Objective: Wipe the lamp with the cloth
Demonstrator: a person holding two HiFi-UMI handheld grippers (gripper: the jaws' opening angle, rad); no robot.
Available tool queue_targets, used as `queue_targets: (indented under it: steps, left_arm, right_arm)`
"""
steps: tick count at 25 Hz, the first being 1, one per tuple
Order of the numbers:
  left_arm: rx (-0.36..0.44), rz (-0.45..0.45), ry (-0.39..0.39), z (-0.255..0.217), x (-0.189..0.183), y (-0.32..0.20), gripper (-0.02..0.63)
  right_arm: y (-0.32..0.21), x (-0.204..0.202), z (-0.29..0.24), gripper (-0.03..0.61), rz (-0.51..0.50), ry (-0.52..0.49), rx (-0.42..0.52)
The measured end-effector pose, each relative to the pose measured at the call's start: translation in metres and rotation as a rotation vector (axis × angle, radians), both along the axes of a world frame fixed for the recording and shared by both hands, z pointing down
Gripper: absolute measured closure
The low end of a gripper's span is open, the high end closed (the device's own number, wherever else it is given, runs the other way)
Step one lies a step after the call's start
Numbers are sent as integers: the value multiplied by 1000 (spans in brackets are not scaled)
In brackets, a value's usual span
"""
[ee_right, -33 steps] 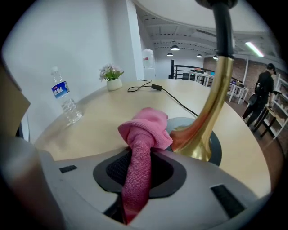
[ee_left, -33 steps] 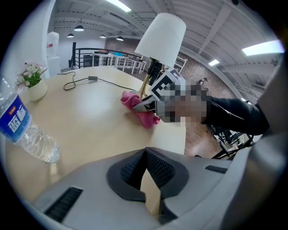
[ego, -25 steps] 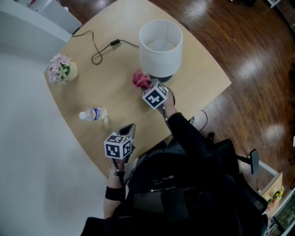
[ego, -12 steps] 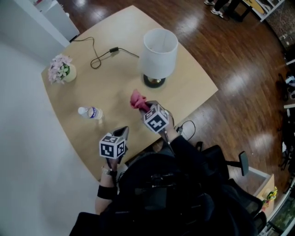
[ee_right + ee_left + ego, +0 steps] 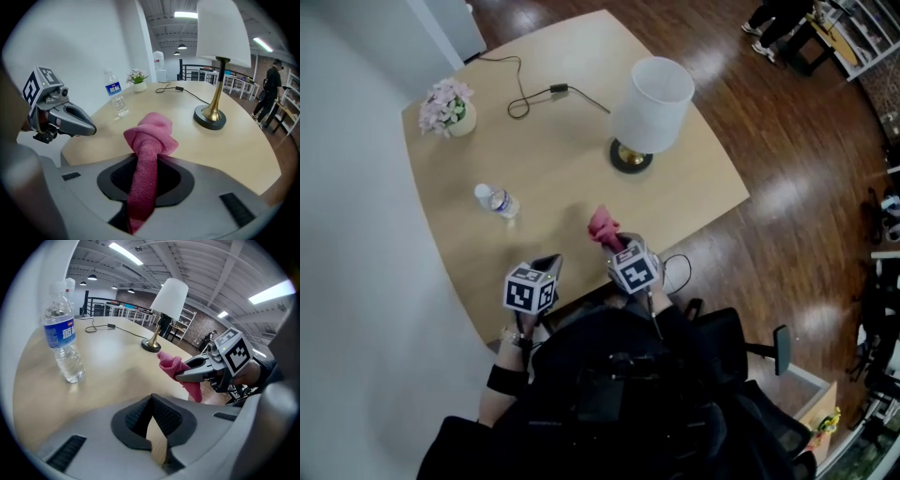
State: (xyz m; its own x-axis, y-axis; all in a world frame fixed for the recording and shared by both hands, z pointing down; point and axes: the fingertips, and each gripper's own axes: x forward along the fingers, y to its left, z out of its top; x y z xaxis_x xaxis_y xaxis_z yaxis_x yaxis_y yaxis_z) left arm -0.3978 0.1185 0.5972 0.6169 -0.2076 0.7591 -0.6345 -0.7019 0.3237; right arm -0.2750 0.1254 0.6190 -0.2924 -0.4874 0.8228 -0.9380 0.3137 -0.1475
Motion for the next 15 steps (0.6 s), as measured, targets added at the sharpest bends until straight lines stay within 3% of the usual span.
queue_targets:
  steps: [7, 15]
  left_arm:
    - [-6, -139, -23, 0, -27, -1, 618]
    - [-14, -192, -32, -3, -36, 4, 618]
  right_arm:
    - [-43, -17, 9, 480, -68, -8, 27]
    - [-103, -54, 38, 479, -137, 62, 1]
